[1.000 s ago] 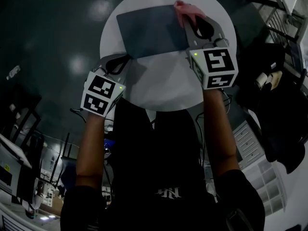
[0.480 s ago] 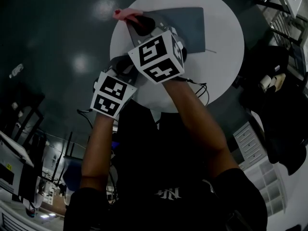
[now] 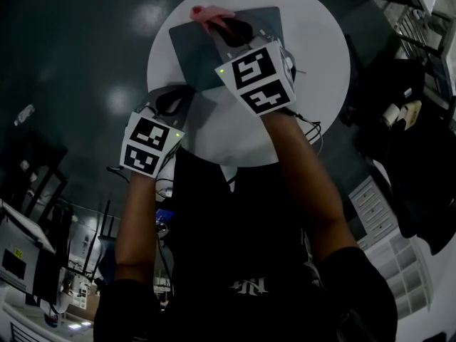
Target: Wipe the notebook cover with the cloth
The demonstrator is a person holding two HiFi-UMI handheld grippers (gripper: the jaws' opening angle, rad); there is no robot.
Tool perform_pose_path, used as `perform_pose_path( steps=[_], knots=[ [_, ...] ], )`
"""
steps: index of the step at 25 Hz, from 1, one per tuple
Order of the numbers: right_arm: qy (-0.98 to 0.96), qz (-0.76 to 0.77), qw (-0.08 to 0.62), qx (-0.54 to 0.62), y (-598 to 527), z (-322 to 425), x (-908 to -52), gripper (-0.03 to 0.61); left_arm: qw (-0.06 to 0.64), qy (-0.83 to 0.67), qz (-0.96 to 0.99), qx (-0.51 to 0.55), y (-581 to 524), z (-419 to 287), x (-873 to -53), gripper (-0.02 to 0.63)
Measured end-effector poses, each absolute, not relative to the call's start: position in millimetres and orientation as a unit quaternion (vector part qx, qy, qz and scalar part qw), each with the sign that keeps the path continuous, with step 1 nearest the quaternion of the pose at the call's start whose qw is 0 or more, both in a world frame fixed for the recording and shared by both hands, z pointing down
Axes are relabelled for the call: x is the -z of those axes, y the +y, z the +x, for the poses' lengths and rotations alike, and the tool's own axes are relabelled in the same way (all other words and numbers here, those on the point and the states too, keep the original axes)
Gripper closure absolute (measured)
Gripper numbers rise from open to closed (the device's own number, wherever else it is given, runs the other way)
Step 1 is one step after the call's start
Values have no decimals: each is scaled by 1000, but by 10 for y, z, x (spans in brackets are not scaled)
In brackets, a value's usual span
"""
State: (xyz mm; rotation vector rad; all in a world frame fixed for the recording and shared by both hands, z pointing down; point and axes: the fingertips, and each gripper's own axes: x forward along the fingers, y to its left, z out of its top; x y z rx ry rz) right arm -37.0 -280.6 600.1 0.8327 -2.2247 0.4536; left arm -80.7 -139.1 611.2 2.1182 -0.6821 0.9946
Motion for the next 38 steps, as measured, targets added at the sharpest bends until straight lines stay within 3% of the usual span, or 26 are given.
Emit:
perform_pose_path(
  steps=[24, 32, 35, 38],
  knots=[
    [-809, 407, 376, -198, -3128, 1190, -6108, 546, 351, -340, 775, -401, -1372, -727, -6146, 621],
    [-885, 342, 174, -265, -2711, 1130, -5172, 545, 346, -373, 775, -374, -1273, -762, -6000, 609],
    [-906, 309, 73, -279, -2490, 1041, -4395, 540, 342, -391, 783, -343, -1192, -821, -5555, 609],
    [-929, 279, 16, -243, -2267, 1077, -3604, 540, 308, -399, 813, -292, -1223, -624, -4825, 610]
  ],
)
